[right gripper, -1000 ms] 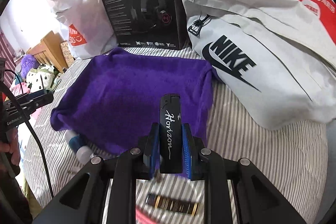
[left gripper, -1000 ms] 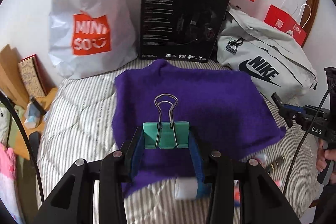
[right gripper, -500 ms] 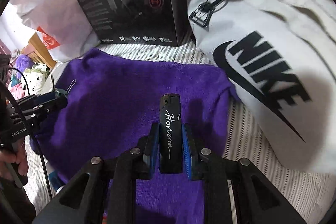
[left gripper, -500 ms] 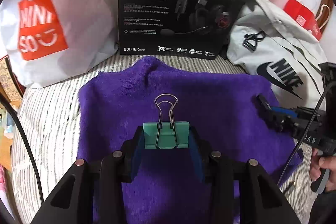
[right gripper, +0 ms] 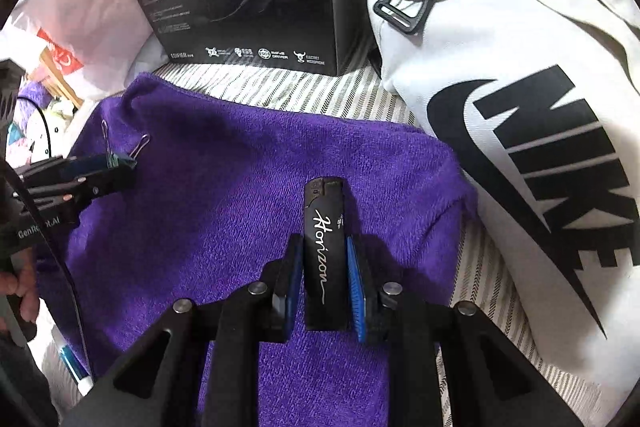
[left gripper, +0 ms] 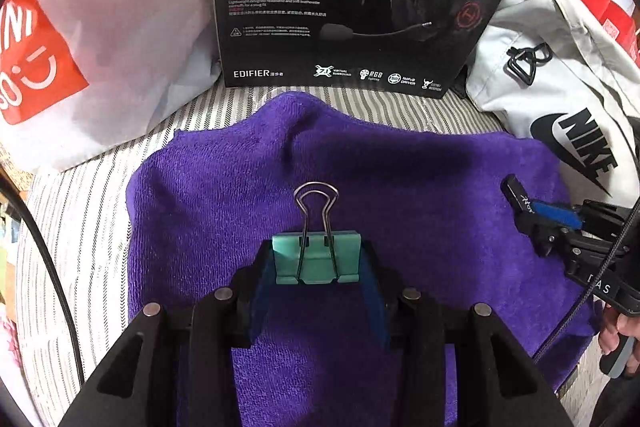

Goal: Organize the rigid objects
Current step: 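Lower the clip onto the purple towel with the left tool while the right tool sets the case beside it, then grasp the white-and-blue cylinder bottle with the left tool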

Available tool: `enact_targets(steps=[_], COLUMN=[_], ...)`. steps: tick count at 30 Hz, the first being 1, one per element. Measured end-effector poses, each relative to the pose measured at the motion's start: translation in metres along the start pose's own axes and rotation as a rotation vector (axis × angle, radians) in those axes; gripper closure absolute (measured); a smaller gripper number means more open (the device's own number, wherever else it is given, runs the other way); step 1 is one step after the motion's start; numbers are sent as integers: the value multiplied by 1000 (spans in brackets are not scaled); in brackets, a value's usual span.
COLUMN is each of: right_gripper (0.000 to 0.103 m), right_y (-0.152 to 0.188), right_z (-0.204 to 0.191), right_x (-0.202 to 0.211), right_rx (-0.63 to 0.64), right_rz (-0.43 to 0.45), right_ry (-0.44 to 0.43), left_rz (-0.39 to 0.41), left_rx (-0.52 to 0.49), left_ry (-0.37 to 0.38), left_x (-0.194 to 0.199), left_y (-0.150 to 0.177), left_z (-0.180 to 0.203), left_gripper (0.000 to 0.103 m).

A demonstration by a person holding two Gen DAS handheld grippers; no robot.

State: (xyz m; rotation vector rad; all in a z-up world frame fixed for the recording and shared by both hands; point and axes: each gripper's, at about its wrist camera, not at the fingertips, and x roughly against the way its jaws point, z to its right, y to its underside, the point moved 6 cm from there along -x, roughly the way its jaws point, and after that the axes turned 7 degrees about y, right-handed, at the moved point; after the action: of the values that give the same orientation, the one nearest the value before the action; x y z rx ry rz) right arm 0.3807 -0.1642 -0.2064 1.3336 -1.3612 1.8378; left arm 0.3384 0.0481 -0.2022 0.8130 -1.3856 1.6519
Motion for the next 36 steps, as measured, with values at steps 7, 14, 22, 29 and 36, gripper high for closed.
enact_targets(steps=[7,14,22,29,36], right_gripper=[78,62,59,46,29], right_y=[2,8,33,69,120], right_z=[-7,-7,2,4,2], right_x=[-1,5,63,125,155], right_rx=[46,40,-41,-109,-155], right_rz=[15,2,53,119,128], right_ry=[9,-24,-55,-74,-64], left_rz=[6,-2,10,72,57], left_rx=[-17,-1,40,4,-51], left_ry=[-8,3,27,48,27], left_x=[-1,6,38,97,115], left_y=[4,18,42,90,137], left_z=[4,6,12,34,50], left_gripper=[60,48,41,20,12])
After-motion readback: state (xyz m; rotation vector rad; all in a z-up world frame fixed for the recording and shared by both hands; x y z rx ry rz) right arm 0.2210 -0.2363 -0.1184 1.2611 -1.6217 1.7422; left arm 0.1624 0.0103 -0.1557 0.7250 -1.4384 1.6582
